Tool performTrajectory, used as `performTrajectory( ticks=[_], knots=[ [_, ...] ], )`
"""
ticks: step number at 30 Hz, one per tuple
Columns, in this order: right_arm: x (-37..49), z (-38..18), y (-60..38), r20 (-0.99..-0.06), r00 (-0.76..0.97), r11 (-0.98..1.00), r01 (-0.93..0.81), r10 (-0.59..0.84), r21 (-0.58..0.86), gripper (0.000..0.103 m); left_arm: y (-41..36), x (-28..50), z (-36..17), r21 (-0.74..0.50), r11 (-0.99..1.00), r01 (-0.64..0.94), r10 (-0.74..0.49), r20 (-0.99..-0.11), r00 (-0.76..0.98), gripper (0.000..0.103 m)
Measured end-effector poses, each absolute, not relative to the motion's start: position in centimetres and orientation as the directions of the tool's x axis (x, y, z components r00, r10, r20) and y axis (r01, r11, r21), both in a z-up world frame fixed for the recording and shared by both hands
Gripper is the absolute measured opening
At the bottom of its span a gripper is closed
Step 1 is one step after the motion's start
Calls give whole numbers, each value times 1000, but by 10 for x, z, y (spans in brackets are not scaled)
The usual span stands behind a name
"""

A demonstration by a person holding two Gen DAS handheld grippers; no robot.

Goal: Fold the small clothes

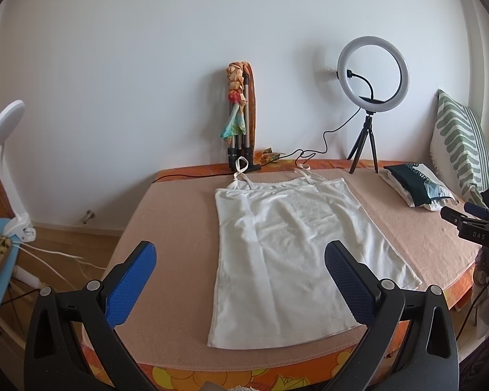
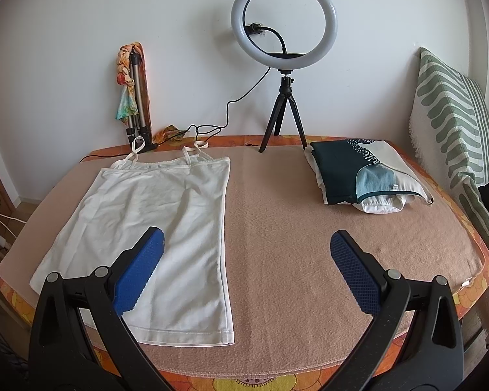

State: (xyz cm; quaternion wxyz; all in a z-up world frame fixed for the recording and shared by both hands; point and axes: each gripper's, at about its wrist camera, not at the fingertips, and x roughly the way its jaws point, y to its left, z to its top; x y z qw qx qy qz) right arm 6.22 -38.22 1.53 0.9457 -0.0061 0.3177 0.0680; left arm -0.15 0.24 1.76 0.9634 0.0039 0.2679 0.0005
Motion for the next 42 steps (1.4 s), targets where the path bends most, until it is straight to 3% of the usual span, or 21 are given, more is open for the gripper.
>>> performTrajectory(
  ticks=[42],
  knots=[
    [64,16,-378,-599,791,990,-138,125,24,103,2,-7,14,3,1000,3,-1,-513,858,103]
  ],
)
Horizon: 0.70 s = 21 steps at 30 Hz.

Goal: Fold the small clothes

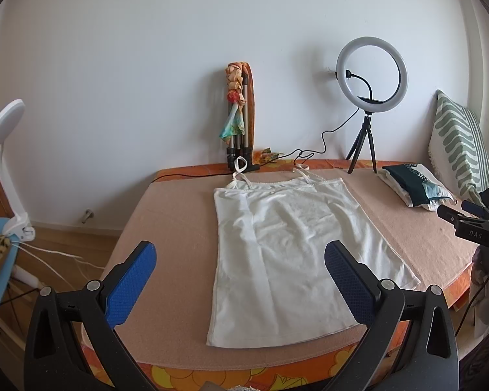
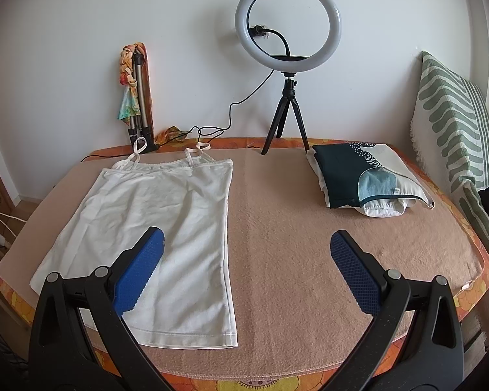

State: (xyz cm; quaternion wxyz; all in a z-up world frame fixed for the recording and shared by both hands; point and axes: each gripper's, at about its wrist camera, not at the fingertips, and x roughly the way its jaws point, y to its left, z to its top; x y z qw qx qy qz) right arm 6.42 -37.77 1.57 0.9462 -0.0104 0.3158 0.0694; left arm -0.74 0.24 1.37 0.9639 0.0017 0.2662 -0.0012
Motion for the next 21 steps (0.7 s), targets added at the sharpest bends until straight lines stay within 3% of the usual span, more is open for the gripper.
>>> performTrajectory(
  ticks=[11,21],
  knots=[
    [69,22,-365,-607,781,986,-167,149,27,103,12,-4,6,4,1000,-13,13,-528,849,103],
    [86,31,-318,-617,753,962,-272,227,21,103,52,12,-36,-88,995,-37,-27,-633,774,98]
  ],
)
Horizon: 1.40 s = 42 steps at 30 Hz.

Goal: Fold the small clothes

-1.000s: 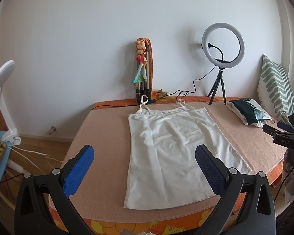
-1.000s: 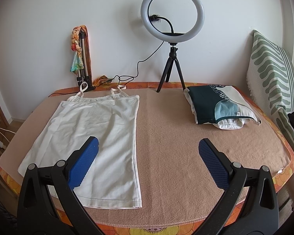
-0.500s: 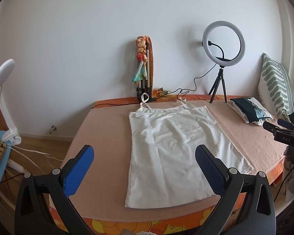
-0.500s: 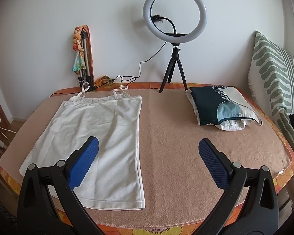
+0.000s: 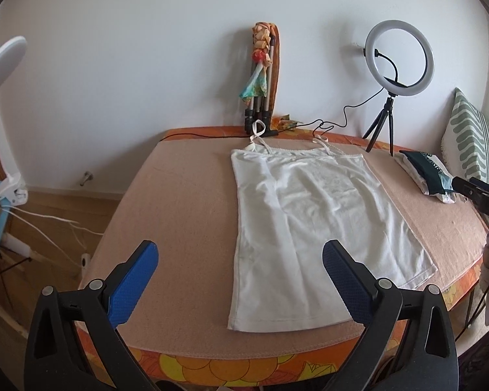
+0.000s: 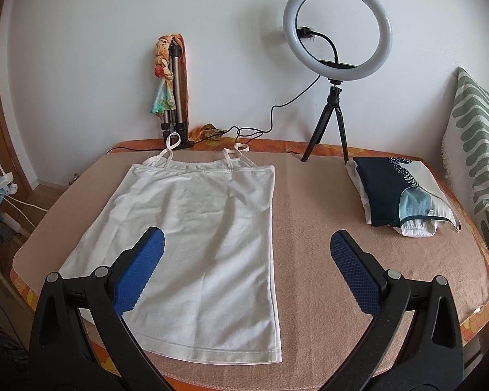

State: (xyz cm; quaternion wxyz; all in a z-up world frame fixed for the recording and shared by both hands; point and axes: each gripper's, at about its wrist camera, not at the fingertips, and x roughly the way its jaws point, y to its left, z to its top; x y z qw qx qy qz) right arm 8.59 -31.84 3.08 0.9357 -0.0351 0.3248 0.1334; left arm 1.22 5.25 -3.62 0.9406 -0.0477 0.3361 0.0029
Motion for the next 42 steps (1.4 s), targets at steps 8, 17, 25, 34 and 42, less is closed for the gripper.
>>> performTrajectory(
  ticks=[8,17,25,34,42],
  knots=[
    [130,32,-239,-657,661,912,-398,363,102,94,73,22,-79,-228,973,-42,-144,-736,662,77],
    [184,18,-134,-731,509,844,-509,454,169,80,80,29,-126,-316,947,-62,-236,-811,535,53],
    [234,-14,-56,-806,403,822,-543,433,170,66,77,30,-136,-336,940,-56,-262,-818,512,47],
    [288,-55,9,-869,307,829,-528,389,184,53,81,36,-143,-374,925,-61,-296,-814,500,31],
    [318,-94,46,-907,265,846,-509,328,158,45,87,38,-146,-420,906,-47,-343,-796,499,11]
  ],
)
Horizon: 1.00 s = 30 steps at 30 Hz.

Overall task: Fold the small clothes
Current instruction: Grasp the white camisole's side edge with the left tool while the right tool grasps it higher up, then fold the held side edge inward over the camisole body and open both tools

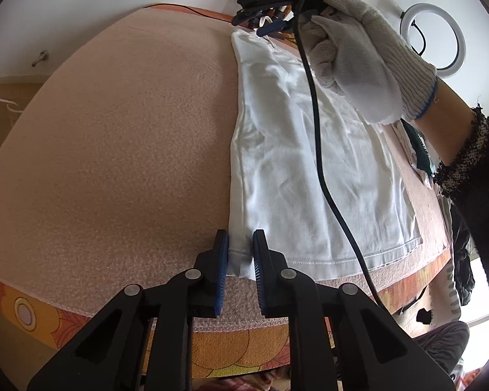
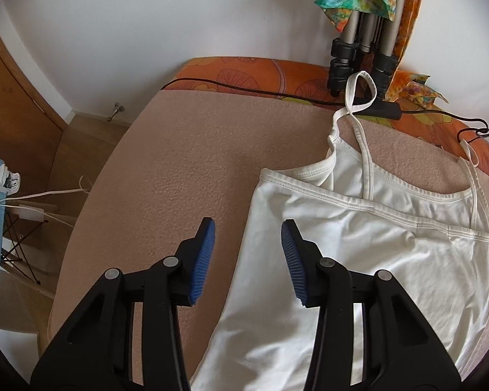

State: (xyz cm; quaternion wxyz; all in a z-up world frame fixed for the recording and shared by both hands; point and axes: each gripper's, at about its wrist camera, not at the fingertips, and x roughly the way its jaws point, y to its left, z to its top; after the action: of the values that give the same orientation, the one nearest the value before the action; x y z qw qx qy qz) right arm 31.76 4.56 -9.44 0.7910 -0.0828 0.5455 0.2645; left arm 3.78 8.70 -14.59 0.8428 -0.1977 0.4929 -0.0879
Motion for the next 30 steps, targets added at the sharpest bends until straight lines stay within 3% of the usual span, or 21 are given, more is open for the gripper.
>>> performTrajectory(
  ticks=[9,19,30],
  knots=[
    [329,-123,72,-937,267,851,-522,224,55,32,88,42,-142,-469,883,-35,-383,-760,524,7],
    [342,-132,75,-941,290,857,-515,176,1,7,80,35,-122,-450,892,40,-390,-722,572,6],
    [346,-91,34,-906,312,866,-490,285,104,4,54,34,-103,-424,898,121,-404,-682,609,6]
  ],
)
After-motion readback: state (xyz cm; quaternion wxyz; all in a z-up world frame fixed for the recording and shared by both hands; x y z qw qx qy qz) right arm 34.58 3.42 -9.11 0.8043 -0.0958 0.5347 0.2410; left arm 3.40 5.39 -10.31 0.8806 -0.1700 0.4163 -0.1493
